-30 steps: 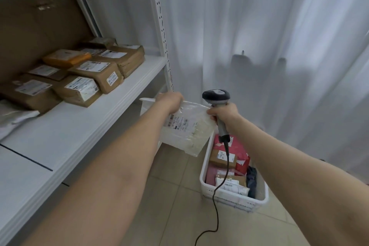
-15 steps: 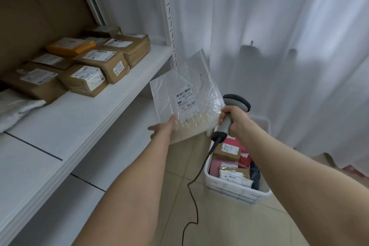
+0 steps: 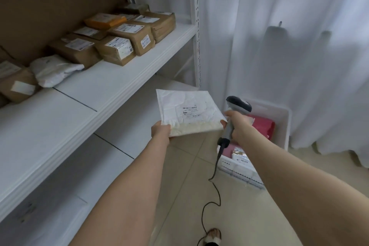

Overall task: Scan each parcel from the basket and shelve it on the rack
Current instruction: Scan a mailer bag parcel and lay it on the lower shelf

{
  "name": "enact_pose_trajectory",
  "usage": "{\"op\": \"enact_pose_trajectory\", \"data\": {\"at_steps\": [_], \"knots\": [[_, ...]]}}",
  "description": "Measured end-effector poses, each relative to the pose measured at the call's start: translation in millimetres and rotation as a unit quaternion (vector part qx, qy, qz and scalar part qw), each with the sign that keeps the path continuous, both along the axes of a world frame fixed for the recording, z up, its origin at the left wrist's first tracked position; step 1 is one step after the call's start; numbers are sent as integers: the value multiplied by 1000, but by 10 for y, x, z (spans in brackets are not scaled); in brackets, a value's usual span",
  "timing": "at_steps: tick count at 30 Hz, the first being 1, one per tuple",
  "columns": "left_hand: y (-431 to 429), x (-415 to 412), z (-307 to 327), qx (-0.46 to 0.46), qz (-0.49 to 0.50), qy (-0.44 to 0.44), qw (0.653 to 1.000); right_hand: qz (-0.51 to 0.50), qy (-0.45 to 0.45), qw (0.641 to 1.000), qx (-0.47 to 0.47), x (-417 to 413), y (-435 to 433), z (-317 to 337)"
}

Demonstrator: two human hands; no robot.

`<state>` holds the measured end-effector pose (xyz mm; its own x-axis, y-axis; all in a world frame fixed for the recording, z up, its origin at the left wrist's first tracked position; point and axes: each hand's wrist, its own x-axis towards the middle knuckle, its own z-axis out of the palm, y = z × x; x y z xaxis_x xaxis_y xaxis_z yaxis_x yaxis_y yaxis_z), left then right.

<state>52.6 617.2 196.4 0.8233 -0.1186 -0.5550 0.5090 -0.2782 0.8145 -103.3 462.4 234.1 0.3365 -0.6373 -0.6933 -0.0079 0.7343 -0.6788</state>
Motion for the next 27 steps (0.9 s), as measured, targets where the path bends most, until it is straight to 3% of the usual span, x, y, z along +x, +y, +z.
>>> {"op": "enact_pose_trajectory", "data": {"at_steps": [5,12,22,27], "knots": [[548,-251,-151,-32,61,18,997,124,-21,992,-13,59,591,-133],[1304,-214,-240,-83,172,47,980,203,-41,978,-23,459,1429,-430],[2388,427,-751,-98,258,67,959,294,16,955,31,1355,2622,-1092],[2917,1013,-1300,-100,270,49,956,324,-38,945,30,2013,3163,-1504]]}}
